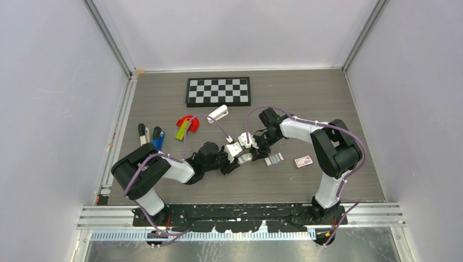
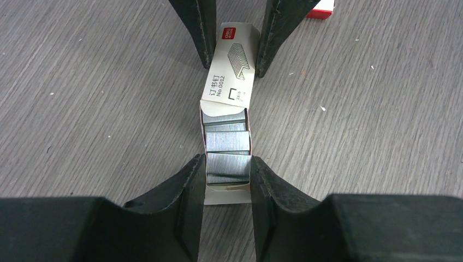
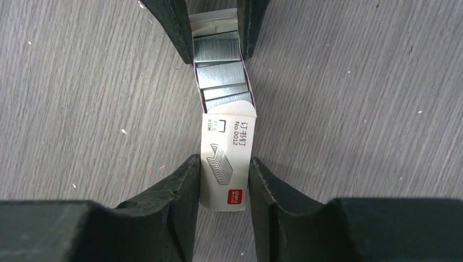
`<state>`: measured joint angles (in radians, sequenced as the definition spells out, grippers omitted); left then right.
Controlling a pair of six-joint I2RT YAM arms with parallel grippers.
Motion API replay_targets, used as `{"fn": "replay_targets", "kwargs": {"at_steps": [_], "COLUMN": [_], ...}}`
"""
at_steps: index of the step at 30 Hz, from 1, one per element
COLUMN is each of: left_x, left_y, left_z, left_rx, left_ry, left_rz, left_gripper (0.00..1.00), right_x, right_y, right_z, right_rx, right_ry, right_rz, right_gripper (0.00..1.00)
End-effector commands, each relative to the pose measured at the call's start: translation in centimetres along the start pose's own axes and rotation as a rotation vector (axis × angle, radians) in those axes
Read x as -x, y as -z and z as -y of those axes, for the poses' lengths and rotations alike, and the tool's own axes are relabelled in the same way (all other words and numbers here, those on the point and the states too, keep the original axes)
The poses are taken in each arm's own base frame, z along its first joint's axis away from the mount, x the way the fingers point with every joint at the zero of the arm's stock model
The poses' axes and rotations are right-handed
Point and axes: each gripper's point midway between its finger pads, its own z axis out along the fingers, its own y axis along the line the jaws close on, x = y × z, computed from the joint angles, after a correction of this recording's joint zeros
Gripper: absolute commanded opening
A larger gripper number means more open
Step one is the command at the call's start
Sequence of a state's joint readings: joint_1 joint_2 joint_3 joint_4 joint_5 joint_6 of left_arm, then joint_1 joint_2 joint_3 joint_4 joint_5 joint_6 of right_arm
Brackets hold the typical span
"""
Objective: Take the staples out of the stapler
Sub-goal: Close the staple box at the center of the board.
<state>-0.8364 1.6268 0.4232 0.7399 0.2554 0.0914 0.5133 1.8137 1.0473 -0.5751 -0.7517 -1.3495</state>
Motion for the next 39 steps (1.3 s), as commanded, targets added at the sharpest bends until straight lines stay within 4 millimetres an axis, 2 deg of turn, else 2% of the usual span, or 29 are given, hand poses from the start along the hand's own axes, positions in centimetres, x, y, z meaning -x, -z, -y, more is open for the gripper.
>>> {"fn": "replay_targets", "kwargs": {"at_steps": [1, 15, 24, 39], "left_x": [-1.4, -1.9, -1.7, -1.1], "left_y": [-0.4, -0.6, -0.9, -1.2], "left_z": [1.5, 2.5, 2.0, 0.6], "left_rx": [-0.091, -0.188, -0.176, -0.055], "left_ry": [-0.021, -0.01, -0.005, 0.085], "left_rz": [-0.065, -0.131, -0.127, -0.088], "left_gripper": [0.34, 0.34, 0.34, 0.33], "right_x": [0.3, 0.0, 0.1, 0.7], "right_y": [-0.5, -0.5, -0.4, -0.3], "right_z": [-0.6, -0.4, -0.8, -0.6], "right_rx": [0.036, 0.02, 0.039, 0.033], "right_ry": [0.04, 0.042, 0.046, 0.016], "right_rz": [0.026, 0.019, 0.021, 0.042], "right_gripper": [0.41, 0.46, 0.46, 0.46]}}
